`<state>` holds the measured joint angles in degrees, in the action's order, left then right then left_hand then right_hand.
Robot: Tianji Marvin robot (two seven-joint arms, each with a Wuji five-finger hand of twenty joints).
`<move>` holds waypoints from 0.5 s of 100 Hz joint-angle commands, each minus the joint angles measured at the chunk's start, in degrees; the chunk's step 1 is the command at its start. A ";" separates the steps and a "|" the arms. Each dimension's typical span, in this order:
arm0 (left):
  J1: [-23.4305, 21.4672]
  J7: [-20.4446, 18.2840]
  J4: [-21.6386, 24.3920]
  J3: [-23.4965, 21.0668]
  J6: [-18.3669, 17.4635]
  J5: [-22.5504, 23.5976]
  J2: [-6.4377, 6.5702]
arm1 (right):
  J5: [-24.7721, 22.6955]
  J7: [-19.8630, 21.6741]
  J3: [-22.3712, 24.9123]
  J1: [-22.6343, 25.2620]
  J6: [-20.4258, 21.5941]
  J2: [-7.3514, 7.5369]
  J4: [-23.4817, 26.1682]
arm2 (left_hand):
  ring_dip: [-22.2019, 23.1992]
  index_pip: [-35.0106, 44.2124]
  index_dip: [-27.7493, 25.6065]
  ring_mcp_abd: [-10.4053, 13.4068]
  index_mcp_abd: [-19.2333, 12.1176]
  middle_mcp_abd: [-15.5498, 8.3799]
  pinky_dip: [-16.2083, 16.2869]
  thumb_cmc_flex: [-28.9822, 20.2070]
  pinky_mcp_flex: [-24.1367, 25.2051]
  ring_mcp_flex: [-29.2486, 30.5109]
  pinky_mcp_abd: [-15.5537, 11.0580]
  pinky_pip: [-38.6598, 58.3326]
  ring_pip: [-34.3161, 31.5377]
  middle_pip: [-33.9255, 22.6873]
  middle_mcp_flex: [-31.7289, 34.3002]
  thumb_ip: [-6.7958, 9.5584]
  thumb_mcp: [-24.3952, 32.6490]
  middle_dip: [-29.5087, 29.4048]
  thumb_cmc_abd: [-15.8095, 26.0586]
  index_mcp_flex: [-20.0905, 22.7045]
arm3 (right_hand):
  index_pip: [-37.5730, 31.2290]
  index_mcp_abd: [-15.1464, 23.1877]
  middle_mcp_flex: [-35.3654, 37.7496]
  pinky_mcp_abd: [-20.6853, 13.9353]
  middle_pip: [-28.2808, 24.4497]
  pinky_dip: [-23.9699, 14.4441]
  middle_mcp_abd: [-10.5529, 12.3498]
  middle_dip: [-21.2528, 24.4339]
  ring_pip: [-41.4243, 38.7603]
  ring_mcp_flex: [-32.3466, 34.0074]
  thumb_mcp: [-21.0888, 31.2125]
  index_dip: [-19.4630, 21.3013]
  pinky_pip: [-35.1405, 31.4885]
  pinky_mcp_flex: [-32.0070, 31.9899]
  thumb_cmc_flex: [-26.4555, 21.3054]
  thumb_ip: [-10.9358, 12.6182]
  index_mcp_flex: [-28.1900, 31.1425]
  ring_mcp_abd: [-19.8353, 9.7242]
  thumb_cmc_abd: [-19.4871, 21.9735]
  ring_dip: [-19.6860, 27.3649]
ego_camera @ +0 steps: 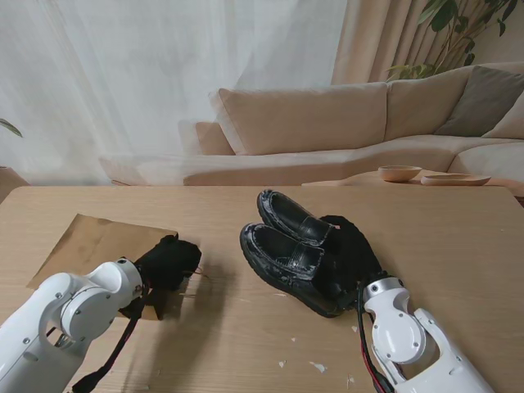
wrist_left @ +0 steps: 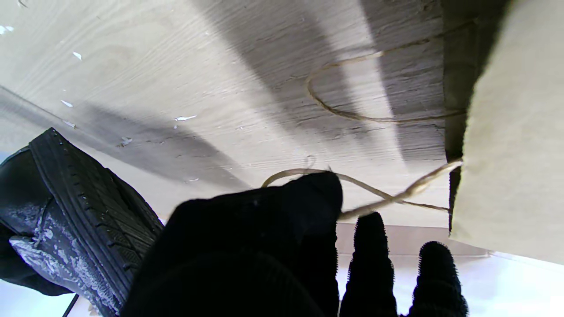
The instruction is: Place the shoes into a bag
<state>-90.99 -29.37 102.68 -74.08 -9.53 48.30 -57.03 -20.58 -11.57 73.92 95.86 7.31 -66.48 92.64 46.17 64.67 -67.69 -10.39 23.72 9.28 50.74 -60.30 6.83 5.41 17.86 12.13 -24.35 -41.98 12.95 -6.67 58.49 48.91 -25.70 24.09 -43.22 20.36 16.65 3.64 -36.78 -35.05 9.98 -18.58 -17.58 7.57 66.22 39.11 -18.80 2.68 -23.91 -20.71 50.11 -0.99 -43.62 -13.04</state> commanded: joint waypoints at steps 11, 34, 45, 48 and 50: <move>-0.54 0.04 0.54 0.04 0.53 1.18 -0.12 | 0.90 -0.15 0.08 -0.40 0.11 -0.74 1.82 | 1.22 13.09 -4.37 -2.12 2.44 0.40 0.74 2.57 -0.19 -0.02 2.07 0.43 -5.06 -1.19 11.04 -3.31 -0.94 9.06 -8.40 6.73 | -6.37 10.43 2.46 -0.98 -3.14 -0.43 2.26 -1.42 -1.16 0.28 6.52 4.56 -0.79 0.29 -2.00 1.35 5.72 -1.63 5.10 -0.77; -0.57 2.04 0.32 0.09 -1.19 5.67 -0.26 | 0.89 0.21 -0.10 -0.63 0.09 -0.65 1.65 | 0.20 16.48 -9.14 -5.40 -2.30 1.16 0.70 9.64 -2.63 5.22 5.08 0.53 -10.35 0.98 26.72 -4.62 -5.78 14.92 -10.93 23.53 | -6.34 10.33 2.54 -1.07 -3.04 -0.39 2.13 -1.41 -1.42 0.25 6.52 4.76 -0.79 0.36 -2.14 1.32 5.67 -1.71 5.21 -0.91; -1.09 4.94 0.17 -0.03 -1.06 4.66 -0.68 | 0.47 1.31 -0.09 -0.35 0.31 -0.33 1.86 | 0.52 16.79 -11.52 -7.53 -1.01 3.49 0.76 11.52 -2.76 6.71 5.89 0.60 -11.93 0.44 31.20 -6.18 -8.62 15.76 -7.36 31.35 | -6.35 10.07 2.53 -0.94 -2.98 -0.37 2.05 -1.40 -1.46 0.28 6.39 4.92 -0.80 0.35 -2.37 1.35 5.48 -1.67 5.42 -0.92; -1.27 5.57 0.19 -0.11 -0.85 3.98 -0.80 | 0.37 1.79 -0.03 -0.16 0.35 -0.20 2.08 | 0.63 16.20 -11.80 -8.26 0.22 4.64 0.82 12.11 -2.35 6.68 5.80 0.52 -12.09 -0.04 31.78 -6.24 -8.82 15.48 -5.32 33.16 | -6.36 9.93 2.50 -0.91 -2.96 -0.37 1.95 -1.40 -1.52 0.29 6.25 4.96 -0.81 0.35 -2.44 1.34 5.42 -1.66 5.54 -0.95; -1.41 5.85 0.26 -0.17 -0.56 3.26 -0.89 | 0.26 2.17 0.04 0.03 0.31 -0.10 2.30 | 0.68 15.91 -11.96 -8.60 0.74 5.28 0.85 12.15 -2.02 6.59 5.64 0.45 -12.13 -0.28 32.13 -6.28 -8.92 15.43 -4.47 34.07 | -6.35 9.85 2.48 -0.93 -2.94 -0.37 1.94 -1.39 -1.55 0.28 6.14 4.99 -0.82 0.39 -2.54 1.36 5.35 -1.65 5.66 -0.97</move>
<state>-91.69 -23.05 102.50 -74.04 -10.88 52.85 -57.26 -20.25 -10.77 73.81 95.63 7.08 -66.45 92.73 46.88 77.77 -77.68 -16.68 20.14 13.63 50.81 -49.49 3.90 11.58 21.72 12.23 -35.25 -40.56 42.72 -11.59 50.29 63.59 -33.80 53.26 -43.22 20.34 16.68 3.64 -36.78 -35.05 9.98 -18.58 -18.22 7.57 66.22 39.19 -18.81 2.79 -24.00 -20.71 50.11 -0.99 -43.62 -13.60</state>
